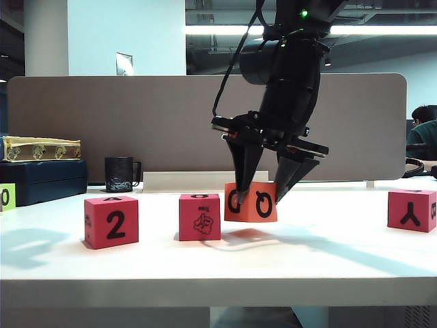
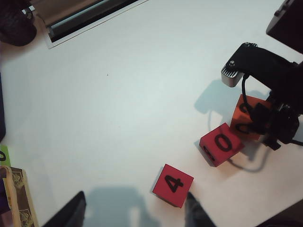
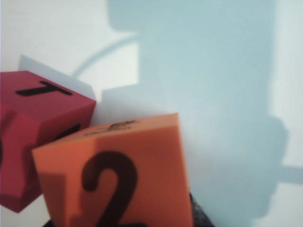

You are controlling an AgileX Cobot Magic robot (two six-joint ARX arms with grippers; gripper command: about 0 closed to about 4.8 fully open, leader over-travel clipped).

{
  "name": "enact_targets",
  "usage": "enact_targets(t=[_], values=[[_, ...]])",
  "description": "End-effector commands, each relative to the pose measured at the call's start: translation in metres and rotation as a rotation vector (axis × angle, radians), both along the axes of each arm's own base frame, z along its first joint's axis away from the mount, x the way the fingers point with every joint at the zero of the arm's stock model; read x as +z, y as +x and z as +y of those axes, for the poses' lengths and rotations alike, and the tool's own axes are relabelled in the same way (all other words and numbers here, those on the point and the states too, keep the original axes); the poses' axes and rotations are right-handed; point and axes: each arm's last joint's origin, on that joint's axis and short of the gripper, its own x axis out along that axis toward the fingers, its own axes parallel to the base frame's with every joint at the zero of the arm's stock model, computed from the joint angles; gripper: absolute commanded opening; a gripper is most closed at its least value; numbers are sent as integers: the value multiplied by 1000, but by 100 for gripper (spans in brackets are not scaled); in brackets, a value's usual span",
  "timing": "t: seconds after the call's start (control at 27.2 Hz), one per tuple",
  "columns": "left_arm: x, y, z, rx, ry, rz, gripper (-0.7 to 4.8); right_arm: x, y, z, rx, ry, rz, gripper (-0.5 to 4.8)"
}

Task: Select the appropriate blocks from the scattered letter blocks on the table and arrange them in a row to spell out "2024".

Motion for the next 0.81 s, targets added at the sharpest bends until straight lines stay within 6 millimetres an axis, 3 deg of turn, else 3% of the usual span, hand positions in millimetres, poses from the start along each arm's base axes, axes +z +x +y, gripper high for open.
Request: enact_targets(t=[0.04, 0.11, 0.18, 0.26, 0.33, 0.59, 0.73, 0.81], values=[[2, -1, 0, -4, -6, -15, 263, 3, -2, 0, 4, 7, 11, 288], [2, -1, 0, -4, -7, -15, 263, 3, -2, 0, 7, 17, 18, 350], [2, -1, 0, -3, -7, -15, 263, 3, -3, 1, 4, 21, 22, 382], [2, -1, 0, -3, -7, -15, 263, 3, -3, 1, 4, 22, 22, 383], [2, -1, 0, -3, -7, -14, 263, 4, -2, 1, 5, 25, 19, 434], [2, -1, 0, -2, -8, -13, 263, 11, 2, -5, -12, 48, -21, 433], [2, -1, 0, -1, -9, -12, 263, 30, 5, -6, -19, 97, -127, 430], [2, -1, 0, -1, -8, -11, 263, 36, 5, -10, -34, 86, -160, 386]])
